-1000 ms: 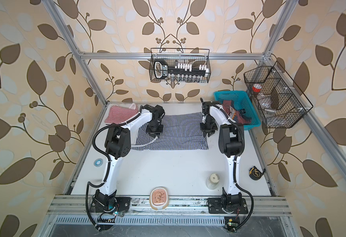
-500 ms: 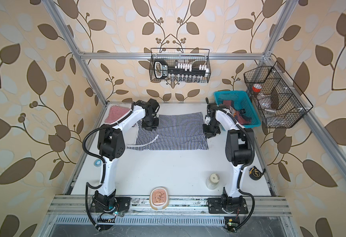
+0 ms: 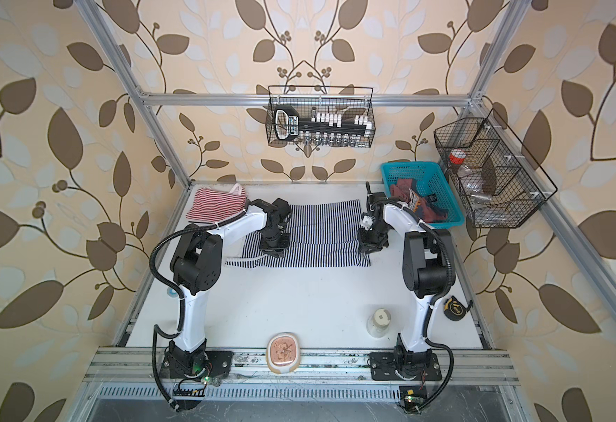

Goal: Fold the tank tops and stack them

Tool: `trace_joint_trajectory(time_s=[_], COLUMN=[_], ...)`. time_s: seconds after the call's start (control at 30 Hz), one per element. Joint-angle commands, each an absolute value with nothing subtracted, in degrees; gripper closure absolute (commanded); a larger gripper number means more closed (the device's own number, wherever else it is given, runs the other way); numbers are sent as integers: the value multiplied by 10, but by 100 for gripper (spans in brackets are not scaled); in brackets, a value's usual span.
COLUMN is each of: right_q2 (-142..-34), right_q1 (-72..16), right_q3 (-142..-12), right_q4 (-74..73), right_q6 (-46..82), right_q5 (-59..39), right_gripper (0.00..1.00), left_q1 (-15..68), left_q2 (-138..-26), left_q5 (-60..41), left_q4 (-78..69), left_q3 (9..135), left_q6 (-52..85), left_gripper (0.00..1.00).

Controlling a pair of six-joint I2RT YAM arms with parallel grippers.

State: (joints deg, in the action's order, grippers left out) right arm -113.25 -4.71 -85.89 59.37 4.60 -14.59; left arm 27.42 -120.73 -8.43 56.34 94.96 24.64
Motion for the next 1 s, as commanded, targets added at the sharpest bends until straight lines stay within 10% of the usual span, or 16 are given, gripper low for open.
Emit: trace_joint_trajectory(time_s=[0.0,0.2,0.97], right_q2=[-1160,-1178,-1114], right_q1=[-51,-51,-30], right_q3=[-854,-830,-777], right_q4=[590,596,595], right_q6=[27,22,35], right_q5=[-158,-104,-70], right_gripper=[81,100,99], left_q1=[269,262,266], left_q2=[-1223,-1239,-1126], left_q5=[-78,-58,-54], left_q4=[548,547,567], left_q3=[939,909,842], left_q6=[254,256,259], left_gripper=[81,80,73])
